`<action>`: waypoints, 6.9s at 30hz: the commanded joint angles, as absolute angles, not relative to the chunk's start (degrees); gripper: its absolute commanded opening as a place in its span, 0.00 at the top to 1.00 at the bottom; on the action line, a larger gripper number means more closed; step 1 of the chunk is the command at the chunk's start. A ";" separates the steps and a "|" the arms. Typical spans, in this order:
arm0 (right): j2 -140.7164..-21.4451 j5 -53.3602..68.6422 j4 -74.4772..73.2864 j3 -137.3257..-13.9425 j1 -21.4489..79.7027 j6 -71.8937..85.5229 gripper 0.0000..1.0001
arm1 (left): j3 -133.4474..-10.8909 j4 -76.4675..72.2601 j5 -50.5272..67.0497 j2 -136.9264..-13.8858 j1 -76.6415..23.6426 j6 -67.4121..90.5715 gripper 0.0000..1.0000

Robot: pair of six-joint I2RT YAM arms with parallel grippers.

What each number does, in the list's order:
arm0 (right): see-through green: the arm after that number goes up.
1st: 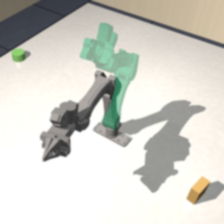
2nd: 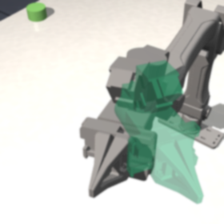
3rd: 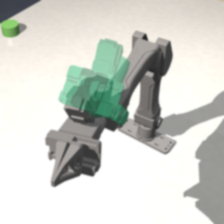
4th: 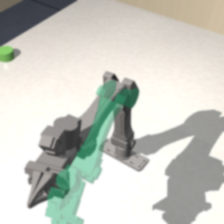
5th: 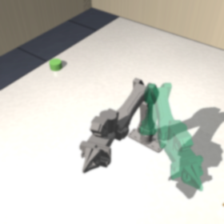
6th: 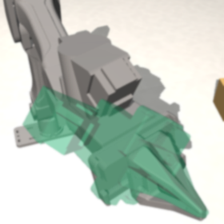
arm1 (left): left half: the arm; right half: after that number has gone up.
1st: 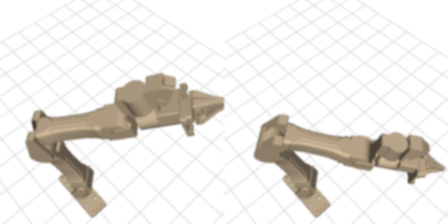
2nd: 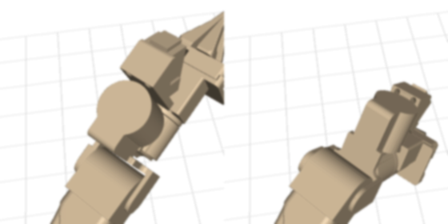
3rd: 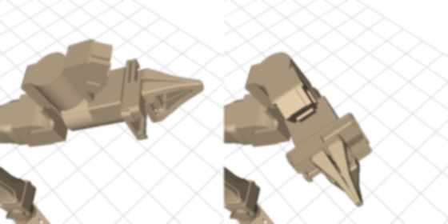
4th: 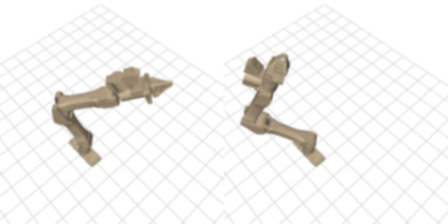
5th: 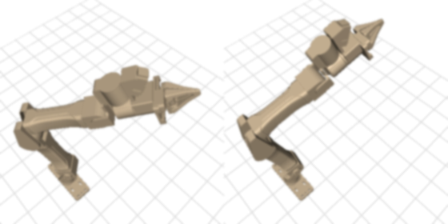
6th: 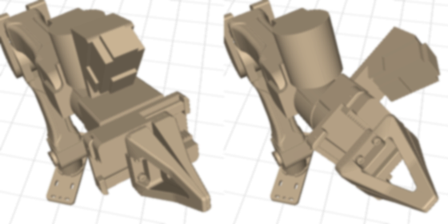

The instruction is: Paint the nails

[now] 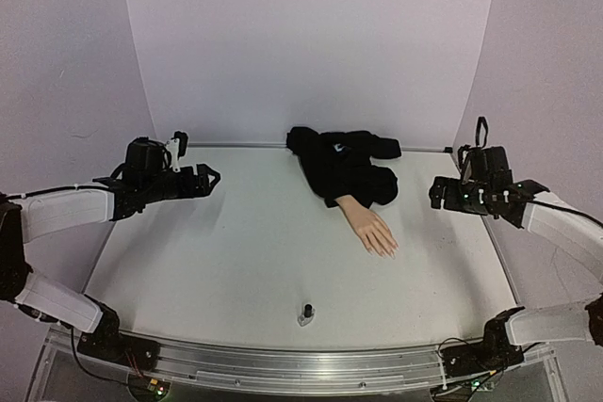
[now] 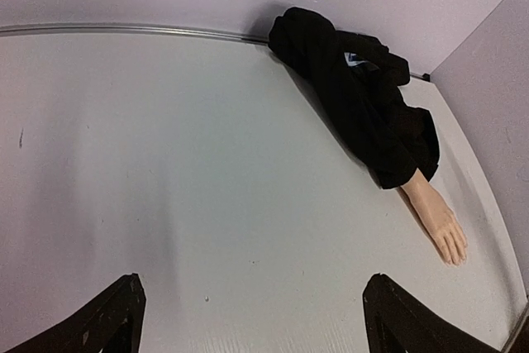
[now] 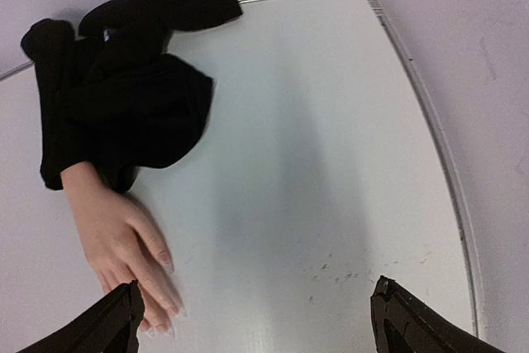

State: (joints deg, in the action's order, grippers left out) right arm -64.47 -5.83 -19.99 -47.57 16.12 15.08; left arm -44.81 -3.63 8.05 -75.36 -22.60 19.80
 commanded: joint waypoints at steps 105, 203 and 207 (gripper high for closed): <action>-90.59 0.00 -26.13 -76.20 52.88 21.54 1.00 | -53.69 -44.41 27.31 -105.96 -51.94 -7.44 0.41; -85.38 37.69 -15.21 -66.88 54.29 -8.36 1.00 | -54.44 -47.59 75.32 -95.82 -43.42 21.72 1.00; -85.85 33.49 -14.32 -66.42 54.28 -6.91 1.00 | -55.07 -43.89 69.18 -95.16 -43.40 18.02 1.00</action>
State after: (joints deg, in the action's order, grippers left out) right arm -84.52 29.01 -10.51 -67.90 53.69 -1.59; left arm -50.24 -39.67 64.50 -96.86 -44.97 13.77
